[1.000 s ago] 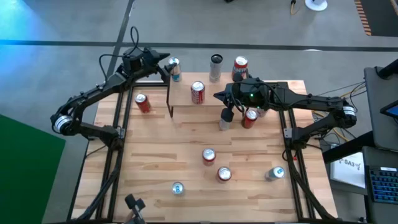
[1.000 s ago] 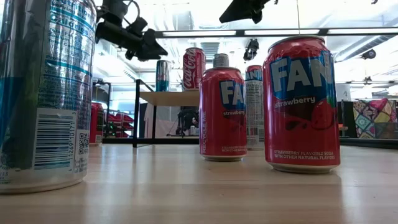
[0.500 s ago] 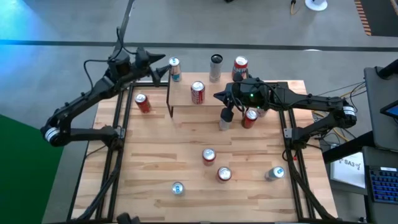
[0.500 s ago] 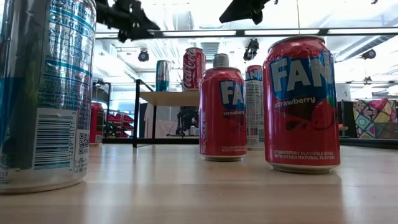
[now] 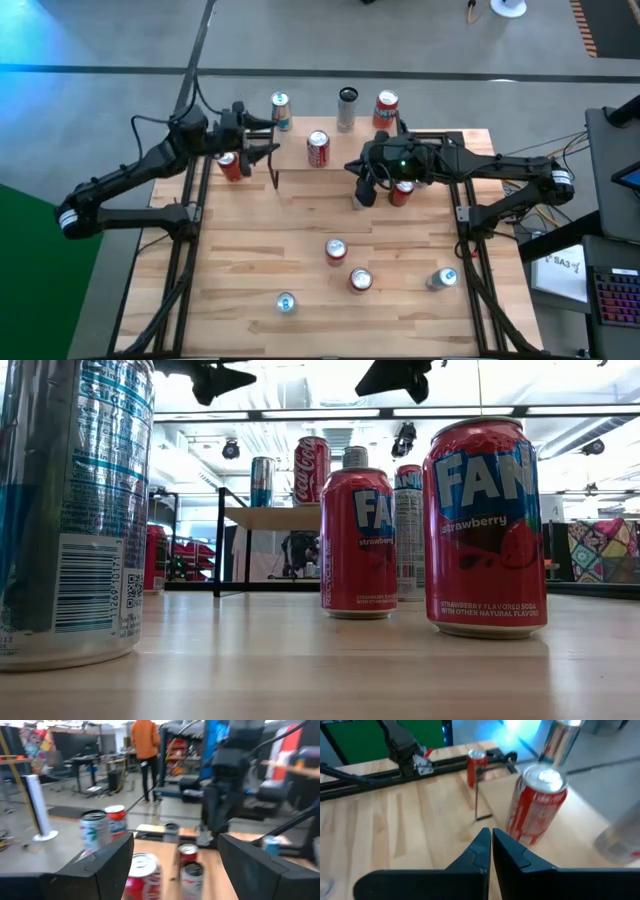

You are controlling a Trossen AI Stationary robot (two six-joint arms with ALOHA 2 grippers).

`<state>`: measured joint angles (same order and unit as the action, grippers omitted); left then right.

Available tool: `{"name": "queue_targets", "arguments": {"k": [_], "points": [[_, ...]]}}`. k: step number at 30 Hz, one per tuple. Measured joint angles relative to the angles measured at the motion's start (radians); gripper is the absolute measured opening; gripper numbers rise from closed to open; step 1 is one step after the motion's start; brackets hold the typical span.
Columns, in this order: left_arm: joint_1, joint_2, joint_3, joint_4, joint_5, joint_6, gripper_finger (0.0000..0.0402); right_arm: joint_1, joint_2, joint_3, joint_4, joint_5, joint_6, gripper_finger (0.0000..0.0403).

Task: Place canned beverage on shelf
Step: Put the bottom red soda can on the shelf

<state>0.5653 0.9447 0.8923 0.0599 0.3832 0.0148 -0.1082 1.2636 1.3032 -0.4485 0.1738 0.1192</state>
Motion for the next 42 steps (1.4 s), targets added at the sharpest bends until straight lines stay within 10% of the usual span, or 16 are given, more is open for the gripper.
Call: {"name": "queue_targets", "arguments": {"k": [17, 42], "points": [[-0.24, -0.115, -0.319, 0.488, -0.028, -0.298, 0.0275, 0.124, 0.0, 0.0, -0.276, -0.085, 0.342, 0.0009], [-0.729, -0.067, -0.351, 0.505, -0.33, -0.214, 0.0275, 0.233, 0.138, 0.078, -0.861, -0.293, 0.855, 0.0009]]}}
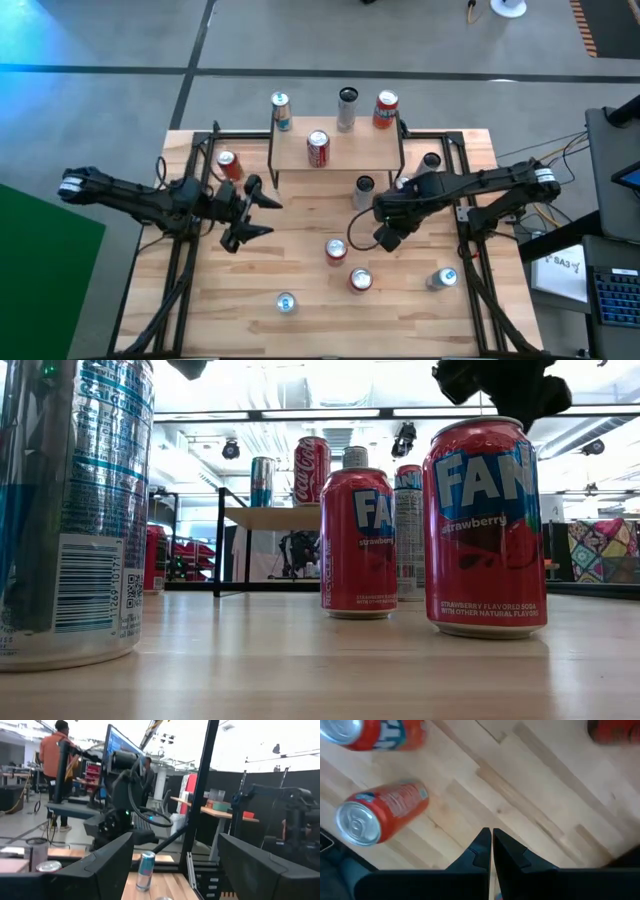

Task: Place canned beverage on shelf
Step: Put the bottom red soda can on the shelf

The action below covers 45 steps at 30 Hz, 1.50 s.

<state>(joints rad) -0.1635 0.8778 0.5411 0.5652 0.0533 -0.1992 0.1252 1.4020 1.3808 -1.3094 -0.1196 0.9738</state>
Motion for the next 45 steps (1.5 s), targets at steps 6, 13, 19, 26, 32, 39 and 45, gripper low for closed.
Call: {"name": "queue_targets", "arguments": {"k": [6, 13, 19, 26, 32, 39, 45], "points": [[-0.068, 0.047, 0.0, 0.03, -0.064, 0.015, 0.0275, 0.042, 0.021, 0.0, 0.014, -0.066, 0.059, 0.0009], [-0.078, 0.079, 0.0, 0.045, -0.072, 0.023, 0.0275, 0.135, 0.023, 0.037, 0.046, -0.065, 0.187, 0.0009], [-0.079, 0.08, 0.0, 0.045, -0.072, 0.023, 0.0275, 0.202, 0.073, 0.115, 0.059, -0.026, 0.247, 0.0009], [-0.079, 0.081, 0.0, 0.045, -0.071, 0.023, 0.0275, 0.238, 0.168, 0.206, 0.057, -0.011, 0.246, 0.0009], [-0.079, 0.08, 0.0, 0.044, -0.071, 0.023, 0.0275, 0.262, 0.269, 0.324, 0.044, -0.018, 0.225, 0.0009], [-0.079, 0.08, 0.0, 0.042, -0.07, 0.032, 0.0275, 0.297, 0.406, 0.503, -0.015, -0.008, 0.011, 0.0009], [-0.079, 0.081, 0.0, 0.042, -0.07, 0.034, 0.0275, 0.318, 0.489, 0.593, -0.065, -0.008, -0.254, 0.0009]]}}
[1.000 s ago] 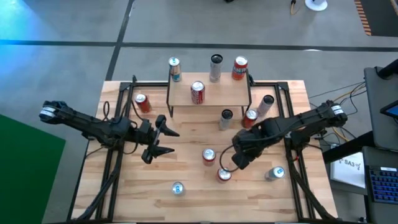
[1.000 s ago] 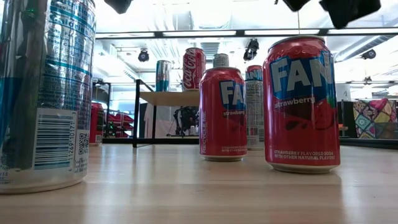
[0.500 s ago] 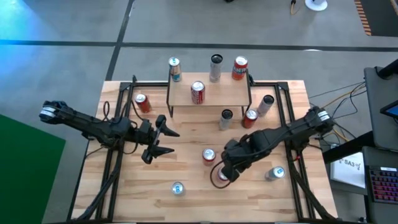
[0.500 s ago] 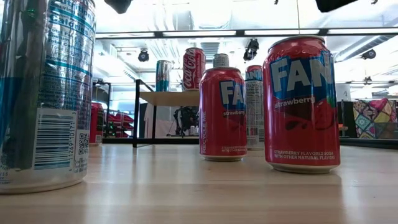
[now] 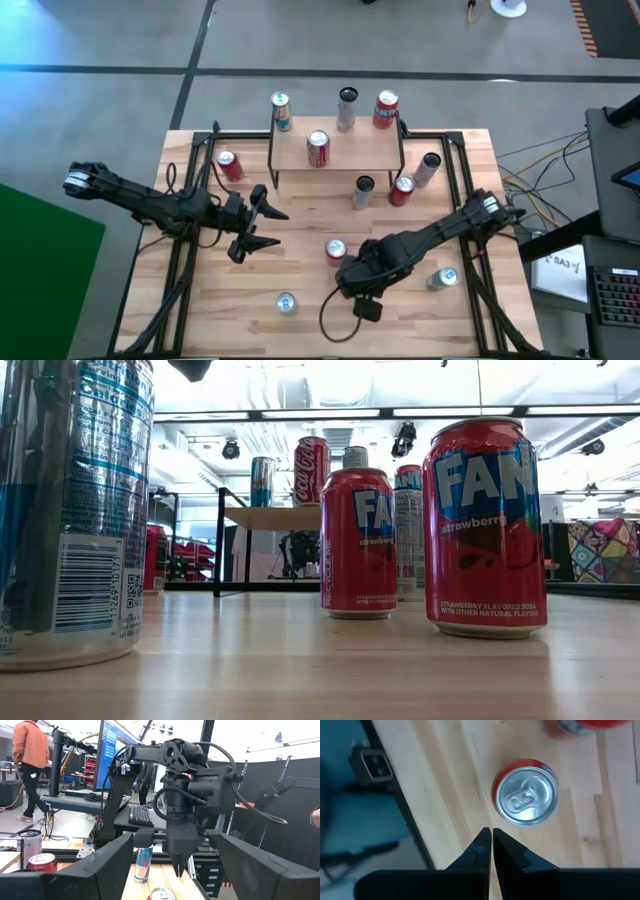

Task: Place canned beverage on shelf
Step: Put the bottom red soda can on the shelf

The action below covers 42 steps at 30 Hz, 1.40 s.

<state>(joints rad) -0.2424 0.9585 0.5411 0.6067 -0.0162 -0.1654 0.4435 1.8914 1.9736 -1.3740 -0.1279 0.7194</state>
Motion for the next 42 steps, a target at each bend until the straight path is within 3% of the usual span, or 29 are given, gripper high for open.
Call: {"name": "queue_targets", "arguments": {"k": [16, 24, 28, 38, 42], "points": [[0.0, 0.0, 0.0, 0.004, 0.001, -0.011, 0.0275, -0.01, 0.004, 0.003, -0.005, 0.0, -0.324, 0.0009], [0.0, 0.0, 0.0, 0.005, 0.001, -0.009, 0.0275, -0.01, 0.007, 0.003, -0.006, 0.023, -0.274, 0.0023], [0.0, 0.0, 0.0, 0.005, 0.001, -0.008, 0.0275, -0.01, 0.007, 0.003, -0.006, 0.024, -0.253, 0.0076], [0.0, 0.0, 0.0, 0.005, 0.001, -0.008, 0.0275, -0.01, 0.01, 0.001, 0.028, 0.178, -0.218, 0.0268], [0.0, 0.0, 0.0, 0.005, 0.001, -0.007, 0.0275, -0.01, 0.01, -0.011, 0.028, 0.181, -0.21, 0.0329]]}}
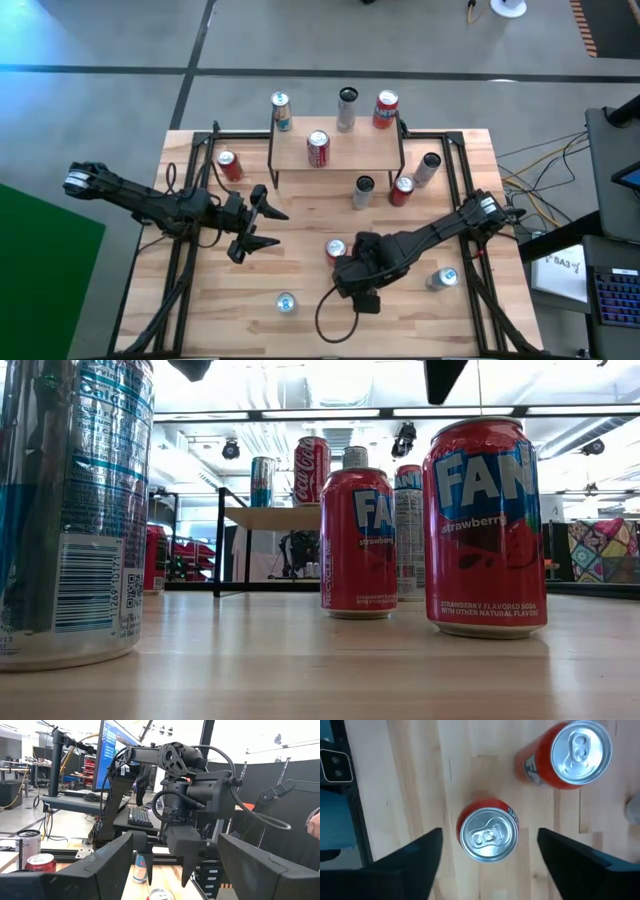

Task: Place canned beverage on shelf
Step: Put the bottom red soda can on the shelf

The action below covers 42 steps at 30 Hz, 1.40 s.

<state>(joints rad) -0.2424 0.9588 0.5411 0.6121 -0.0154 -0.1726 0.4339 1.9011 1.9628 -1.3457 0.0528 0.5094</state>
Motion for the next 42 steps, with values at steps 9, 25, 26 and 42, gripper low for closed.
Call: {"name": "queue_targets", "arguments": {"k": [9, 25, 26, 42], "points": [[0.0, 0.0, 0.0, 0.0, 0.0, 0.007, 0.0275, 0.0, 0.001, -0.093, 0.026, -0.007, 0.015, 0.0369], [0.0, 0.001, 0.0, 0.0, 0.0, 0.007, 0.0275, 0.0, 0.001, -0.197, 0.142, -0.031, 0.012, 0.0368], [0.0, 0.001, 0.0, 0.0, 0.0, 0.007, 0.0275, 0.0, 0.001, -0.208, 0.147, -0.031, 0.012, 0.0368], [0.0, 0.001, 0.0, 0.0, 0.0, 0.008, 0.0275, -0.022, 0.001, -0.301, 0.237, -0.036, 0.014, 0.0337]]}}
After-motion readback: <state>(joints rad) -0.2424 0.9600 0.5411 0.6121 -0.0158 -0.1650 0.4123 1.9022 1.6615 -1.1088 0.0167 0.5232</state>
